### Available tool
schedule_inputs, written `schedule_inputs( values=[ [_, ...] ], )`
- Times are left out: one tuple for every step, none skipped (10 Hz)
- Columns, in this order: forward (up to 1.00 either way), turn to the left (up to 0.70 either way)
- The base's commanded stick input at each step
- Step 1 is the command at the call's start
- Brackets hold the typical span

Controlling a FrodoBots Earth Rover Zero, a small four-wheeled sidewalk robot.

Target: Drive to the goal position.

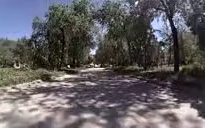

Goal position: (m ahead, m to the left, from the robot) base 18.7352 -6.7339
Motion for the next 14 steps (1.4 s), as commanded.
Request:
schedule_inputs(
  values=[
    [0.7, 0.01],
    [0.7, 0.01],
    [0.7, 0.01],
    [0.7, 0.01],
    [0.7, 0.01],
    [0.7, 0.01],
    [0.7, 0.01],
    [0.7, 0.01],
    [0.7, 0.01],
    [0.7, 0.01],
    [0.7, 0.01],
    [0.7, 0.01],
    [0.7, 0.01],
    [0.7, 0.01]
  ],
)
